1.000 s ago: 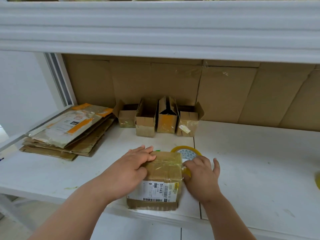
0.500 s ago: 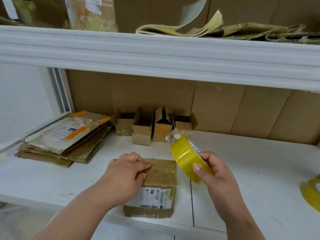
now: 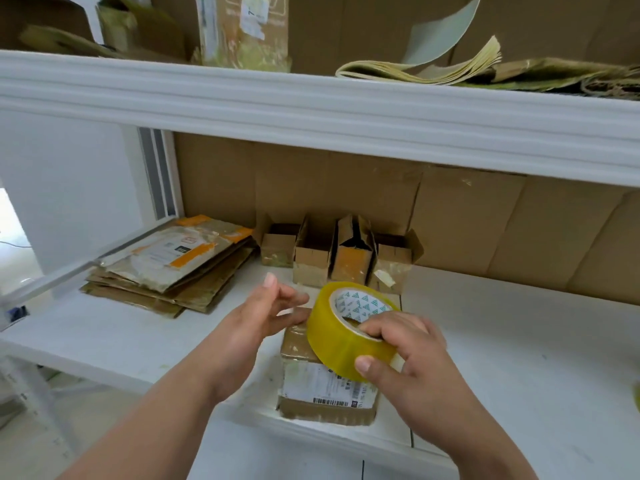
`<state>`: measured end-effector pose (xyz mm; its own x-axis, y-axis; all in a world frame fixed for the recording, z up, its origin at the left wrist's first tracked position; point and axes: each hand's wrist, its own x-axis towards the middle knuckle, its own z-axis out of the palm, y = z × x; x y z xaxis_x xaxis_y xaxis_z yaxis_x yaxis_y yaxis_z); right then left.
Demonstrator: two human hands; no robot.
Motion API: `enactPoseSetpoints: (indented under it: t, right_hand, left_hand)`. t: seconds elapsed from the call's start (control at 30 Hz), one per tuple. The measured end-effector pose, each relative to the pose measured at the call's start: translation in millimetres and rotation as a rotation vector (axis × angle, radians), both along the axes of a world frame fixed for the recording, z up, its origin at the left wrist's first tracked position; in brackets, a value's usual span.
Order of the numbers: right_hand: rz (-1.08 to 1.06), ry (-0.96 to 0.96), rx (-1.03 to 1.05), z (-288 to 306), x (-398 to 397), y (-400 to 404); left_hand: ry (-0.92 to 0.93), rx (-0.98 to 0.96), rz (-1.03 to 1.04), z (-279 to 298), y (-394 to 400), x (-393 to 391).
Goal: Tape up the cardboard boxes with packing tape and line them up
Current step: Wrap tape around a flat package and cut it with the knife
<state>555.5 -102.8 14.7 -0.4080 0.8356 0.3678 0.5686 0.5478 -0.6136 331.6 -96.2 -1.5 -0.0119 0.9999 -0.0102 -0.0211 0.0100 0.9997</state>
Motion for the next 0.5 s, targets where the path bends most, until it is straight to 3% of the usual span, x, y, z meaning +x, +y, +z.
enactPoseSetpoints:
  t: [0.5]
  right_hand:
    - [-0.110, -0.193, 0.016, 2, -10, 5]
  left_hand:
    - [0.017, 0.019, 0.021, -7, 12, -8]
